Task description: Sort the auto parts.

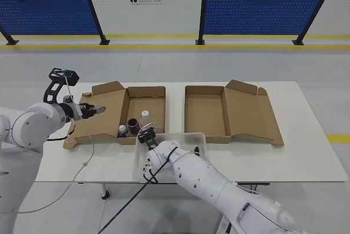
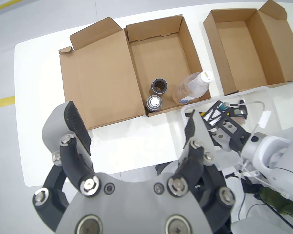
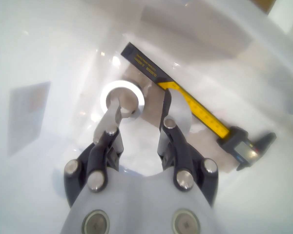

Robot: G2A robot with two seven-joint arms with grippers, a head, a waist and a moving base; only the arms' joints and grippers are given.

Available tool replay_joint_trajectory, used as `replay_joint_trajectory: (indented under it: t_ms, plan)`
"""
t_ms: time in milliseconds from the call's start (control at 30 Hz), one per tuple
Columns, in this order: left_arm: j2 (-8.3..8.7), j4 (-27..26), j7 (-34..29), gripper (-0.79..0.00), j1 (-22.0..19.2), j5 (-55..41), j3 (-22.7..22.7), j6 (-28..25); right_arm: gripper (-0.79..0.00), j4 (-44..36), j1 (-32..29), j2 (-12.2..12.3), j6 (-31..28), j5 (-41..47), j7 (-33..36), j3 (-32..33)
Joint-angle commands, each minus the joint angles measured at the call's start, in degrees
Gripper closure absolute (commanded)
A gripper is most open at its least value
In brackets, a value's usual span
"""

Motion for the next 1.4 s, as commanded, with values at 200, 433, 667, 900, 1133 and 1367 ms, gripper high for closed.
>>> replay_joint_trajectory:
  t_ms: [200,433,667,900,1133,1367]
  plan:
    - [0.06,0.3,0.1,-0.785,-0.2,-0.1,0.1,0.0,-0.320,2.0,0.1,-0.8,-0.7,0.0,-0.2,0.7]
    - [0.11,0.4,0.1,-0.785,-0.3,-0.1,0.2,-0.2,-0.283,3.3,0.0,-1.4,-1.3,-0.2,0.0,1.3]
    - [0.16,0.3,0.0,-0.785,-0.4,-0.2,0.3,-0.2,-0.296,4.2,0.0,-2.0,-2.2,-0.3,-0.3,1.7]
    - [0.19,0.3,0.0,-0.785,-0.3,-0.3,0.4,0.1,-0.305,5.6,0.4,-2.5,-3.2,-0.8,-0.5,2.1]
    - [0.24,0.3,0.1,-0.785,-0.2,-0.3,0.5,0.2,-0.308,6.6,0.9,-3.4,-3.6,-1.8,0.3,1.7]
    - [0.30,0.2,0.2,-0.785,-0.1,-0.1,0.4,0.4,-0.268,8.5,1.3,-4.3,-4.4,-1.9,0.5,1.7]
